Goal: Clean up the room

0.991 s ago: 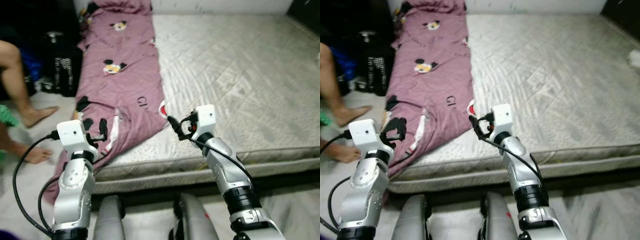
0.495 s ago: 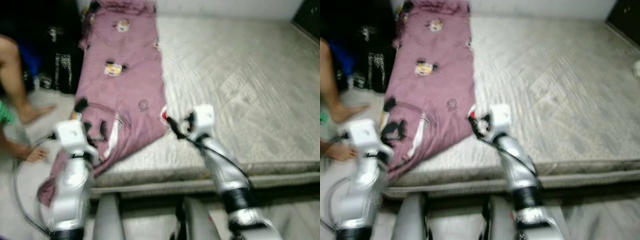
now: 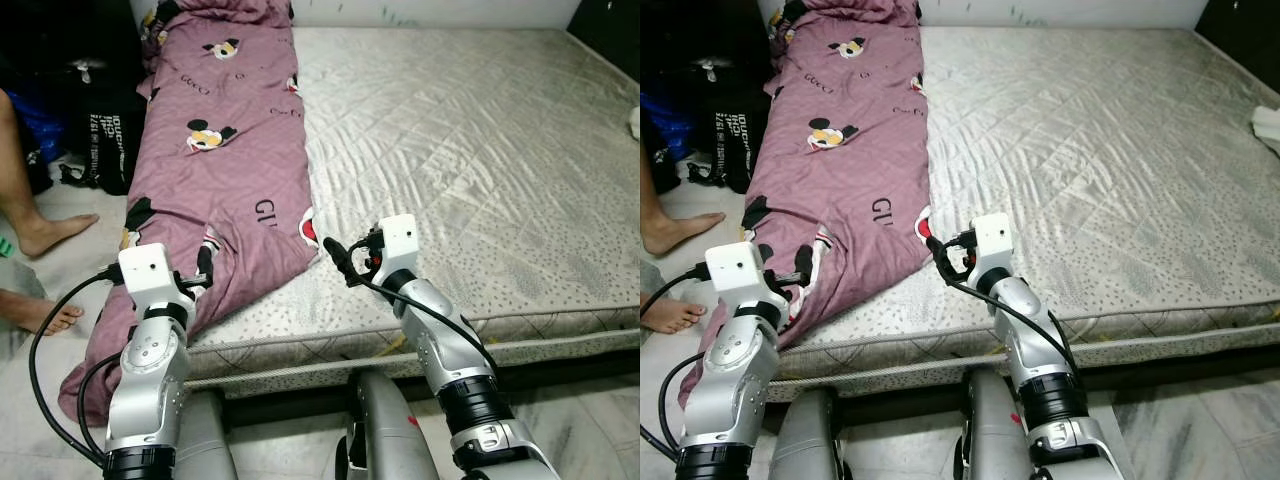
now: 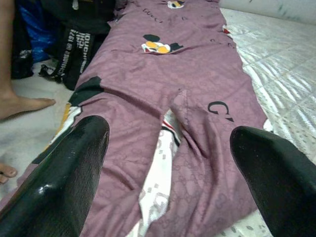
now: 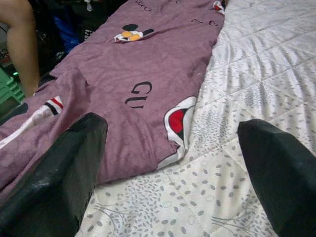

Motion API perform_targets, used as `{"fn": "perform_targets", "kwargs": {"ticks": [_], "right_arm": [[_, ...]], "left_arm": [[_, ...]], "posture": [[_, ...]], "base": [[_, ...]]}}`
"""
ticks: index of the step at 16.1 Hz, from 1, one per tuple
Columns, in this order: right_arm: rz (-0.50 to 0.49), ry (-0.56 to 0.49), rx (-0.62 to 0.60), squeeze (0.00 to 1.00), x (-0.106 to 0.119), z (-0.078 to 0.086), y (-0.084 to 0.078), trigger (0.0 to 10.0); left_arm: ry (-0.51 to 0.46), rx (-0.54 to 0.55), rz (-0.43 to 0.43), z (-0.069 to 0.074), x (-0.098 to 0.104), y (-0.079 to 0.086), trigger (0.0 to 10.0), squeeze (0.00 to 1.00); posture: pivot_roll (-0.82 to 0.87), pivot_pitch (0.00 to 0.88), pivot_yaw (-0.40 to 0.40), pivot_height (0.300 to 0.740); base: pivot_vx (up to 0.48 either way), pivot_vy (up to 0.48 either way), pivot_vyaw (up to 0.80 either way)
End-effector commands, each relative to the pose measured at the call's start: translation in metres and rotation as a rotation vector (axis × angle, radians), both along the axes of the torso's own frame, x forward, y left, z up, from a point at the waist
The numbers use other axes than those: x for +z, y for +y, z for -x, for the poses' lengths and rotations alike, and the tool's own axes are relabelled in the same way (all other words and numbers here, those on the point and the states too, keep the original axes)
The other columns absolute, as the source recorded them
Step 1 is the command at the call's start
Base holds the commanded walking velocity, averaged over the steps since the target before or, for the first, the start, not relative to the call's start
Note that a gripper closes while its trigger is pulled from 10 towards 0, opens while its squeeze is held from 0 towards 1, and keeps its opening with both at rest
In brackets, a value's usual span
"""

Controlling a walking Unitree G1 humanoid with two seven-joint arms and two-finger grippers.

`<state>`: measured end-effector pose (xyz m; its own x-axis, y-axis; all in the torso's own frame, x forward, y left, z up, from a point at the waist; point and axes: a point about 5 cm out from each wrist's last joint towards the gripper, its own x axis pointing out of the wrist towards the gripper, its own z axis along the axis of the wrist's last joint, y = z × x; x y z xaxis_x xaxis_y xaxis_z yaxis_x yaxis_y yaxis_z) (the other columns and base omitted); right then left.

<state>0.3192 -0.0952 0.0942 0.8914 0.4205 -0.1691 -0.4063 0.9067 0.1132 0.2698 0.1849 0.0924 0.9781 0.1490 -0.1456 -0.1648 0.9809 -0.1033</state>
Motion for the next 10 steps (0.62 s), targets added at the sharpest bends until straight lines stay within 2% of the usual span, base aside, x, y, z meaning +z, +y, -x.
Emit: {"fn": "perform_targets", "kwargs": {"ticks": [1, 10], "right_arm": [[0.002, -0.006, 0.001, 0.00, 0.0026, -0.0002, 0.0002, 10.0], [0.002, -0.006, 0.001, 0.00, 0.0026, -0.0002, 0.0002, 10.0]], "left_arm": [[0.009, 0.002, -0.009, -0.0010, -0.0006, 0.0004, 10.0, 0.00], [0.009, 0.002, -0.009, -0.0010, -0.0006, 0.0004, 10.0, 0.00]], "posture": [[-0.08, 0.061, -0.049, 0.585], [-0.08, 0.061, -0.049, 0.585]], "base": [[0.000, 0.000, 0.00], [0.000, 0.000, 0.00]]}}
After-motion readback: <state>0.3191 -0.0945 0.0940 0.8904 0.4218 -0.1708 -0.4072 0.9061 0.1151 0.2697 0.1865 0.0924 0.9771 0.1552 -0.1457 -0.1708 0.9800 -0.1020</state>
